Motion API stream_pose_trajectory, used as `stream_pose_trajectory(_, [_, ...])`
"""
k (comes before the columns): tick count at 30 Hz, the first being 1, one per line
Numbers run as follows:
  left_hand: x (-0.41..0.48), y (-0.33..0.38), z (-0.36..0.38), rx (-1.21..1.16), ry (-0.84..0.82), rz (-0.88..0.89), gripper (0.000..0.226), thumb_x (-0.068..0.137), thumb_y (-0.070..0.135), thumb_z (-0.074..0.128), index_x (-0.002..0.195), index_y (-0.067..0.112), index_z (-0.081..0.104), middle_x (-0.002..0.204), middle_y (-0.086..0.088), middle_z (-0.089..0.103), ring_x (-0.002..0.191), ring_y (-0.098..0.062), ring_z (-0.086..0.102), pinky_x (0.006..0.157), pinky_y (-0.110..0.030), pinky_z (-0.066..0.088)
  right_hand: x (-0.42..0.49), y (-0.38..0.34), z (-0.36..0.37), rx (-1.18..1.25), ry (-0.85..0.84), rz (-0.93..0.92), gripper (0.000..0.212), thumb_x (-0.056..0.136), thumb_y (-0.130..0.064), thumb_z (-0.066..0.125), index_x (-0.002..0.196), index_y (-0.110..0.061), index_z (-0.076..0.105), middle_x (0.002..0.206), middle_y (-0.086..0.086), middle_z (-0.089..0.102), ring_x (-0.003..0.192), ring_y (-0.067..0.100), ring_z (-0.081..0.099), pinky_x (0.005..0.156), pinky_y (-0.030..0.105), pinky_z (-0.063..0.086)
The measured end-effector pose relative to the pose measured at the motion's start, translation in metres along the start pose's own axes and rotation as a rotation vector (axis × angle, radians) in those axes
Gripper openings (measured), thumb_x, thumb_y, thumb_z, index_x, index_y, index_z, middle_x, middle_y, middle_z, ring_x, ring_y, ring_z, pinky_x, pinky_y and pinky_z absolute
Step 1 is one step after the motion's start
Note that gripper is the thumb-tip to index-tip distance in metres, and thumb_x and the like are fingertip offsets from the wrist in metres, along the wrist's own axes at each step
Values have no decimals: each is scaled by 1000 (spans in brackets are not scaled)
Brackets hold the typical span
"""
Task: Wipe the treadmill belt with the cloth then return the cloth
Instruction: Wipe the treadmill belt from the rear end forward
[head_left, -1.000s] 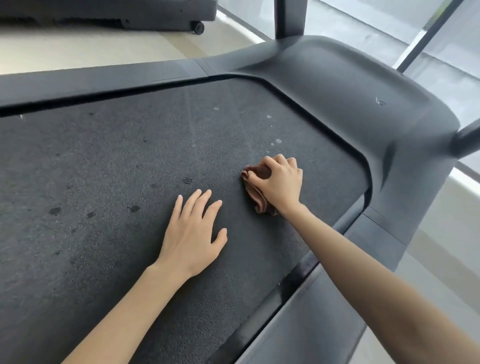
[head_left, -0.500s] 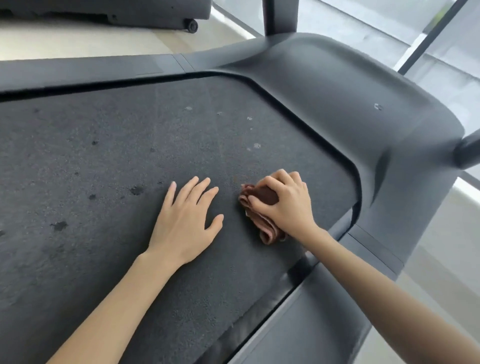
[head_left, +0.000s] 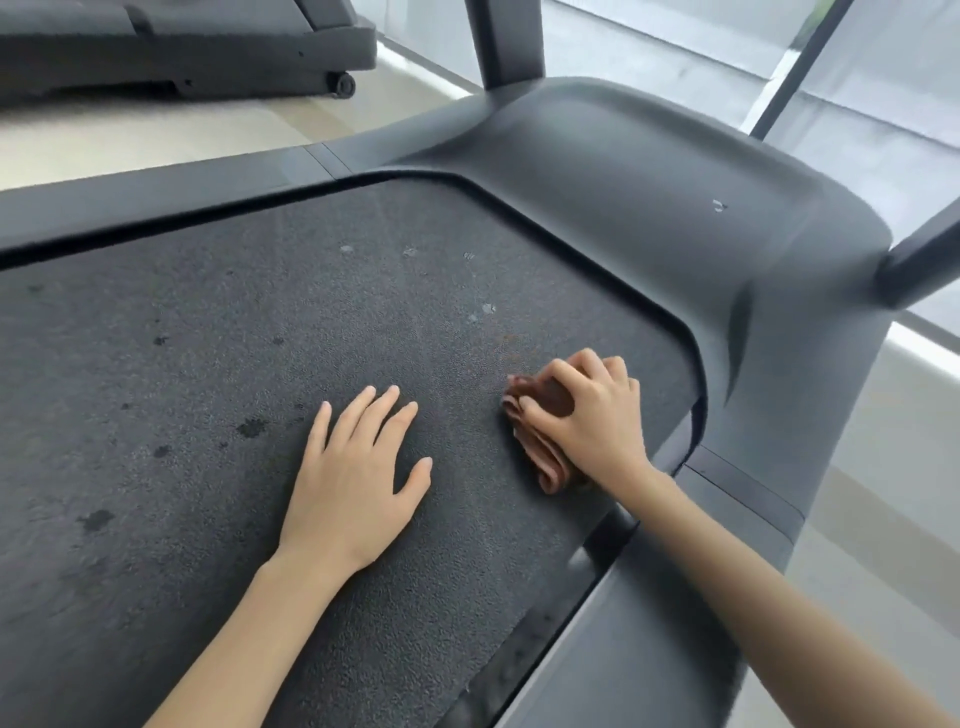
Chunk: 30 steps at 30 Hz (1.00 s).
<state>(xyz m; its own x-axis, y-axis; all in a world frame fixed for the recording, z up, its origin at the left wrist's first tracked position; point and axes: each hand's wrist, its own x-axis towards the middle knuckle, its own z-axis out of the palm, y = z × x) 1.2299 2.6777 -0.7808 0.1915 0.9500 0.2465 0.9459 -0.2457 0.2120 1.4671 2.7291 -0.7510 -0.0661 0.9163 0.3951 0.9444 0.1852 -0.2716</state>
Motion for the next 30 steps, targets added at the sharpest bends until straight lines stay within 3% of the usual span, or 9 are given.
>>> stream_pose_trajectory(4, [0,0,1,10,1,-2,62,87,50,30,132,15,54,142,-4,48,136,-22,36,113,-48,22,-24,38,-23,27,19,-69,39,71,-59,52,81,-25,67,85,-4,59,83,28,50,73,39,42])
stream_pose_trajectory(7, [0,1,0,13,2,-2,62,86,49,31,132,15,55,142,-4,48,135,-22,37,112,-49,23,24,60,-17,-96,22,125,45,74,-64,51,86,-23,65,94,2,60,96,32,49,79,42,41])
stream_pose_trajectory(10, [1,2,-2,15,0,1,62,85,50,32,131,14,56,141,-5,49,135,-23,38,112,-50,25,68,65,-3,-130,-14,385,40,81,-55,58,98,-20,64,111,7,58,110,35,44,88,43,35])
stream_pose_trajectory(12, [2,2,-2,11,1,0,63,85,50,32,131,14,56,141,-5,49,134,-23,39,112,-51,25,75,57,2,-128,14,462,38,82,-53,58,100,-20,63,116,8,56,112,35,42,90,45,33])
stream_pose_trajectory(15, [2,1,-1,2,6,1,63,85,50,32,130,14,56,141,-6,50,134,-23,39,112,-50,23,51,38,1,-113,9,369,38,82,-55,58,100,-22,62,114,6,56,109,33,43,85,42,32])
stream_pose_trajectory(20, [1,0,0,11,0,11,64,86,51,31,132,14,55,142,-5,48,136,-23,37,112,-49,21,-12,26,-14,-22,-15,-44,42,73,-62,51,86,-24,64,92,-1,58,91,28,48,76,39,37])
stream_pose_trajectory(22, [2,0,-1,4,-4,15,64,86,51,31,132,14,55,142,-6,48,135,-24,37,112,-50,22,-4,45,-19,-31,9,25,40,73,-61,55,85,-24,66,91,-1,59,92,29,50,77,39,39])
stream_pose_trajectory(26, [0,0,-3,34,-37,23,64,88,49,28,135,13,52,143,-7,46,136,-25,36,112,-51,23,36,60,-11,-56,99,399,33,80,-53,62,95,-23,65,109,3,59,109,34,45,86,40,31])
stream_pose_trajectory(30, [0,3,-10,75,-87,31,67,90,49,19,141,13,44,148,-6,40,140,-24,30,114,-48,20,50,27,7,-98,39,372,38,82,-55,59,101,-23,65,116,5,57,111,34,42,88,42,29])
